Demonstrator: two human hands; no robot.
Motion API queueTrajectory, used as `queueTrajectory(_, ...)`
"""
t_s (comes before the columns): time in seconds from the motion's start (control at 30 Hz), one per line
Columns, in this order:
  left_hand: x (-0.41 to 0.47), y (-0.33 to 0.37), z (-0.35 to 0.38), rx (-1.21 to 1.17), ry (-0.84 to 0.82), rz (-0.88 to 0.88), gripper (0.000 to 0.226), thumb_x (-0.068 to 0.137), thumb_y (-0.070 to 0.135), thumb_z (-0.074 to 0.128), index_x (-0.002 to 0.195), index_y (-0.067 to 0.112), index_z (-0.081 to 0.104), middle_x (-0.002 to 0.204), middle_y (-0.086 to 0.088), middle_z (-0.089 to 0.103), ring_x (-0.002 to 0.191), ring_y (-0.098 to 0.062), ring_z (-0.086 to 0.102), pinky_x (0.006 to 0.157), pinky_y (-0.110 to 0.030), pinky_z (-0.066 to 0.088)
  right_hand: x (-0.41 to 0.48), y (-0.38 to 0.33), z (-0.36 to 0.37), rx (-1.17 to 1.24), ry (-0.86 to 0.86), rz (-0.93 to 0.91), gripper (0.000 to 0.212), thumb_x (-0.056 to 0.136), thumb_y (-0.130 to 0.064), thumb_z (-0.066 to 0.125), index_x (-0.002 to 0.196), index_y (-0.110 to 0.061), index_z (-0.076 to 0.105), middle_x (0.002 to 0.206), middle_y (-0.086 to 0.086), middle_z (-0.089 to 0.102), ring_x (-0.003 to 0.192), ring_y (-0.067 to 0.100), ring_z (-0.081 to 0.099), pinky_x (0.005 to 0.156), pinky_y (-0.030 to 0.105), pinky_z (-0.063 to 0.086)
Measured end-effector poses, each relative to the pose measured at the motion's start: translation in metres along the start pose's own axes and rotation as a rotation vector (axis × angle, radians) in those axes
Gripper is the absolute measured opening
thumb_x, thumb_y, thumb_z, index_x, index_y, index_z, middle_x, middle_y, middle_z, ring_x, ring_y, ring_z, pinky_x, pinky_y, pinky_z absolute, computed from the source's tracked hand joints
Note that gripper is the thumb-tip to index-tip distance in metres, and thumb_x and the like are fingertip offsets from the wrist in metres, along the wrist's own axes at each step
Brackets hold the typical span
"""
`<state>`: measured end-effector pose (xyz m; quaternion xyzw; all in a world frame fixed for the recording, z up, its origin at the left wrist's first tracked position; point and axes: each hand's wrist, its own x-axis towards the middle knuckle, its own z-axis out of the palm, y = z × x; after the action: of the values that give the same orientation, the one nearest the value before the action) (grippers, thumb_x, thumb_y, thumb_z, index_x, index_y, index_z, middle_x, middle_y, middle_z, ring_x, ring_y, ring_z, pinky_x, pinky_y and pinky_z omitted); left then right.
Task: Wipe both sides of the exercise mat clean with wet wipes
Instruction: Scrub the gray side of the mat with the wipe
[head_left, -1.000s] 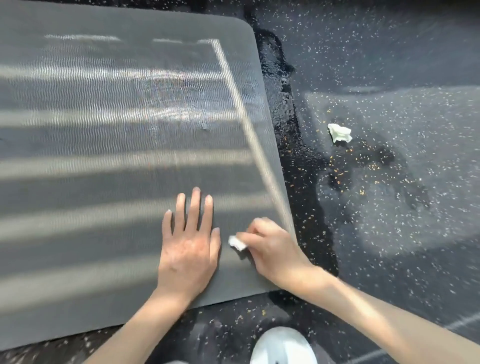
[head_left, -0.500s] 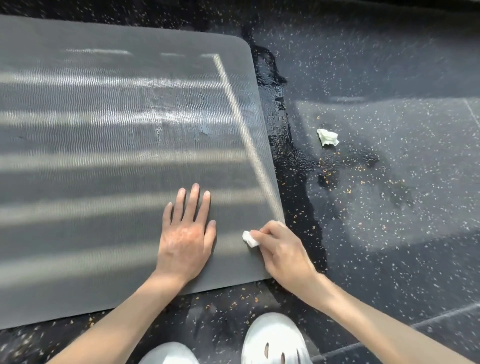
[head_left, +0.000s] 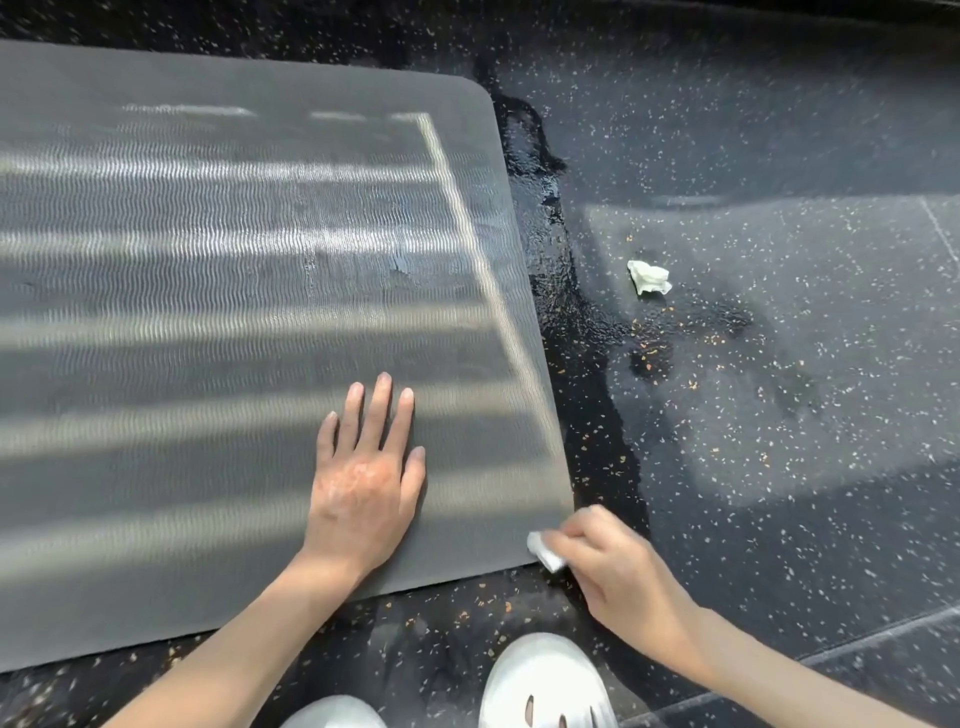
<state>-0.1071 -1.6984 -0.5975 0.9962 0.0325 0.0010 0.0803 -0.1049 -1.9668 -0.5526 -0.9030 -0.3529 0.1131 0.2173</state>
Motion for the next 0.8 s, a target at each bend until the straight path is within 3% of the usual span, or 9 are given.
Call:
queueTrajectory(0.07, 0.001, 0.001, 0.000, 0.007, 0.000, -0.011, 0.057, 0.097, 0.032, 0.032, 0.147, 0.005, 0.043, 0.156, -0.017, 0.034, 0.143, -0.040, 0.032, 0.110, -0.054, 0.030, 0.003, 0.005, -0.002, 0.008, -0.048, -0.048, 0.045, 0.065, 0.023, 0.065, 0.099, -0.006, 0.065, 0.085, 0.006, 0.055, 0.075, 0.017, 0.050, 0.054, 0.030, 0.047)
queueTrajectory(0.13, 0.002, 0.003, -0.001, -0.004, 0.001, -0.016, 0.056, 0.096, 0.030, 0.033, 0.145, 0.004, 0.045, 0.154, -0.019, 0.036, 0.141, -0.042, 0.033, 0.109, -0.055, 0.030, 0.035, 0.013, -0.009, 0.009, -0.040, -0.048, 0.036, 0.070, 0.019, 0.064, 0.098, -0.003, 0.067, 0.085, 0.008, 0.054, 0.074, 0.021, 0.050, 0.055, 0.032, 0.046)
queueTrajectory(0.23, 0.007, 0.001, -0.004, -0.029, 0.014, 0.033, 0.054, 0.095, 0.027, 0.034, 0.140, 0.002, 0.049, 0.151, -0.021, 0.039, 0.137, -0.046, 0.036, 0.108, -0.055, 0.031, 0.085, 0.025, -0.013, -0.048, 0.106, 0.023, 0.029, 0.075, 0.013, 0.067, 0.096, -0.007, 0.070, 0.082, 0.006, 0.053, 0.072, 0.021, 0.049, 0.058, 0.031, 0.043)
queueTrajectory(0.33, 0.027, -0.009, -0.012, -0.041, 0.028, 0.091, 0.054, 0.095, 0.028, 0.032, 0.139, 0.003, 0.050, 0.151, -0.021, 0.040, 0.135, -0.046, 0.038, 0.107, -0.054, 0.030, 0.068, 0.023, -0.009, -0.003, 0.107, 0.025, 0.031, 0.080, 0.010, 0.065, 0.102, -0.011, 0.068, 0.083, 0.004, 0.053, 0.071, 0.020, 0.049, 0.059, 0.029, 0.043)
queueTrajectory(0.43, 0.067, -0.027, -0.018, -0.069, 0.078, 0.013, 0.055, 0.094, 0.030, 0.032, 0.140, 0.005, 0.049, 0.152, -0.020, 0.039, 0.138, -0.047, 0.034, 0.109, -0.055, 0.026, 0.054, 0.021, -0.009, 0.038, 0.039, -0.074, 0.025, 0.088, -0.002, 0.055, 0.108, -0.016, 0.063, 0.088, 0.001, 0.052, 0.075, 0.019, 0.050, 0.061, 0.030, 0.047)
queueTrajectory(0.53, 0.112, -0.037, -0.022, -0.019, 0.110, 0.024, 0.054, 0.097, 0.029, 0.032, 0.144, 0.006, 0.042, 0.155, -0.020, 0.034, 0.141, -0.045, 0.030, 0.112, -0.053, 0.023, 0.109, 0.039, -0.016, -0.002, 0.120, -0.057, 0.018, 0.087, 0.002, 0.058, 0.098, -0.005, 0.071, 0.086, 0.007, 0.056, 0.073, 0.026, 0.053, 0.065, 0.034, 0.045)
queueTrajectory(0.63, 0.161, -0.047, -0.025, 0.015, 0.058, 0.012, 0.055, 0.102, 0.029, 0.032, 0.153, 0.008, 0.027, 0.163, -0.016, 0.017, 0.149, -0.041, 0.013, 0.118, -0.051, 0.011, 0.154, 0.053, -0.020, -0.068, 0.217, -0.023, 0.018, 0.092, -0.005, 0.055, 0.098, 0.002, 0.071, 0.087, 0.014, 0.058, 0.075, 0.031, 0.054, 0.066, 0.041, 0.047)
queueTrajectory(0.7, 0.189, -0.057, -0.031, 0.011, 0.063, 0.001, 0.057, 0.103, 0.031, 0.030, 0.155, 0.009, 0.021, 0.164, -0.014, 0.011, 0.150, -0.039, 0.006, 0.119, -0.050, 0.004, 0.135, 0.051, -0.018, -0.057, 0.211, -0.024, 0.022, 0.095, -0.008, 0.052, 0.100, 0.003, 0.070, 0.090, 0.014, 0.058, 0.077, 0.030, 0.054, 0.067, 0.040, 0.047)
queueTrajectory(0.8, 0.223, -0.069, -0.037, 0.049, 0.055, -0.015, 0.058, 0.102, 0.035, 0.021, 0.155, 0.010, 0.018, 0.164, -0.013, 0.008, 0.150, -0.038, 0.005, 0.118, -0.050, 0.006, 0.106, 0.041, -0.019, 0.014, 0.150, -0.034, 0.024, 0.094, -0.009, 0.049, 0.102, 0.002, 0.068, 0.093, 0.009, 0.055, 0.076, 0.029, 0.056, 0.067, 0.034, 0.046)
